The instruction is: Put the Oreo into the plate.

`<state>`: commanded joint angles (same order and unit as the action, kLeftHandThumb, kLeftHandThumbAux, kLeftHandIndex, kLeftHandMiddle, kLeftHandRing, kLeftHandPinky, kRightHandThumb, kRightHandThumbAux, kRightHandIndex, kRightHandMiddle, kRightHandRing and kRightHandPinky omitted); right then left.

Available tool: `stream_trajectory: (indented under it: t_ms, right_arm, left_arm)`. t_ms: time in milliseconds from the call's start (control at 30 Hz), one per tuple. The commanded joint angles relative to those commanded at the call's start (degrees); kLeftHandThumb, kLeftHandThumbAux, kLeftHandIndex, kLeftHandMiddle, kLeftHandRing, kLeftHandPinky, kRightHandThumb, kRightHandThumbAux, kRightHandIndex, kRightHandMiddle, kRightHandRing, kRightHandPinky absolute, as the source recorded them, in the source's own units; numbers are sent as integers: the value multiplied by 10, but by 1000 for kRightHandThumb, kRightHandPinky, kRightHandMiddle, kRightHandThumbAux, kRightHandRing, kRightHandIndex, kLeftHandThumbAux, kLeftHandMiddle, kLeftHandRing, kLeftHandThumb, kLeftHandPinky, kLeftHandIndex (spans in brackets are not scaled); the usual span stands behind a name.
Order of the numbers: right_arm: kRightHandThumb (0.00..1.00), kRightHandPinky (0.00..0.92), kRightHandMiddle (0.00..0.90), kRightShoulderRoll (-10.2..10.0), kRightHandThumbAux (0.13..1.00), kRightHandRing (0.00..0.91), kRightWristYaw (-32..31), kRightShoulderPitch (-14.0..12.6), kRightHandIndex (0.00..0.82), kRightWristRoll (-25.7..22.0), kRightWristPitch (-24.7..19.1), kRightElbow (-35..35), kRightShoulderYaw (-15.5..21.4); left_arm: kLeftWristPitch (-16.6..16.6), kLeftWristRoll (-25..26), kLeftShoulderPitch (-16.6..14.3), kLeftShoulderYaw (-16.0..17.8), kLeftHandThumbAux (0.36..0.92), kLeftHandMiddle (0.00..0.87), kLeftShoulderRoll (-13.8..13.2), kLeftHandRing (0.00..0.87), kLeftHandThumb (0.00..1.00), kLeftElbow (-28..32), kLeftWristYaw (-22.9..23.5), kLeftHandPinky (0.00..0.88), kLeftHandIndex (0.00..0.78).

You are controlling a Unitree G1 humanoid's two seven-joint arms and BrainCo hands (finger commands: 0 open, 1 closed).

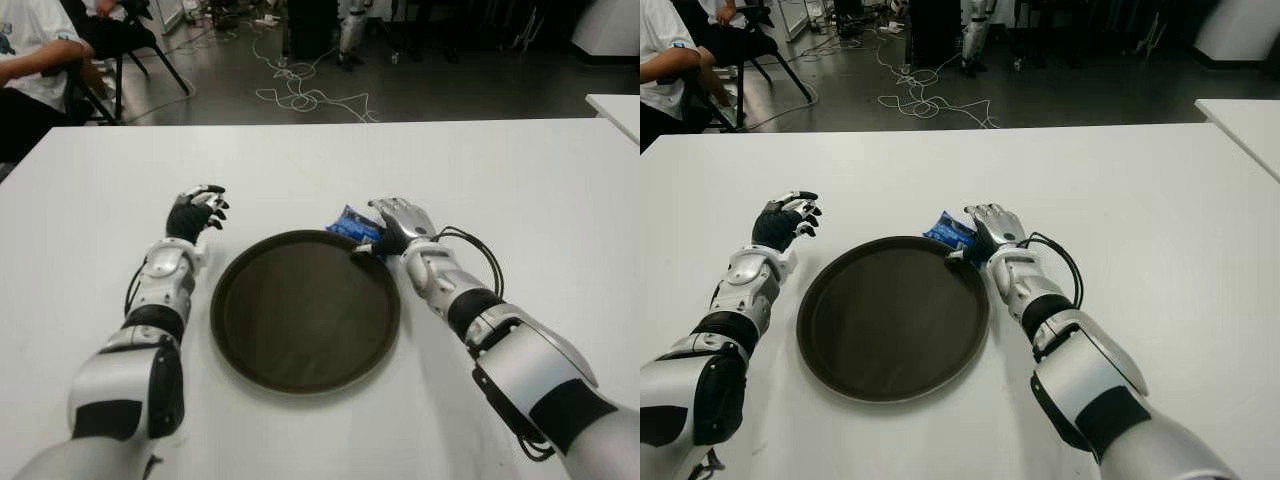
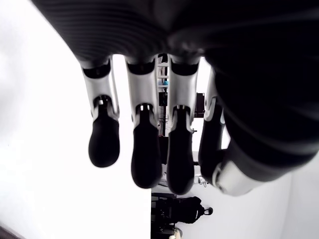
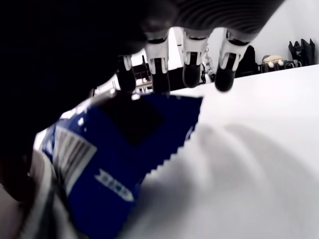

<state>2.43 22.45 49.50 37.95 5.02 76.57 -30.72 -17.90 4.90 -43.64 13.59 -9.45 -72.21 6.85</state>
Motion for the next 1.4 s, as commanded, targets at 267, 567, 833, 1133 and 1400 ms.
stream_trajectory:
  t_ms: [267,567,833,1133,1400]
  right_arm:
    - [45,180,51,0,531,89,12,-2,2,2,6,1,3]
    - [77,201,58,-1,541,104,17,-3,10,1,3,1,5]
    - [81,212,67,-1,552,113,21,-4,19,1,4,2,7]
    - [81,209,65,-2,574,114,24,-5,21,1,5,2,7]
    - [106,247,100,-1,592,156,22,-5,36,-2,8,1,12]
  left_arm:
    - [0,3,0,2,713,601,1,629,698,0,2,658,427]
    - [-2,1,1,1,713,602,0,631,698,1,1,661,427]
    - [-4,-1,2,-2,713,605,0,632,698,1,-1,660,427]
    - [-3,1,2,0,713,604,0,631,697,1,0,654,427]
    - [-3,-2,1,-3,713,599,0,626,698,1,-4,654,426]
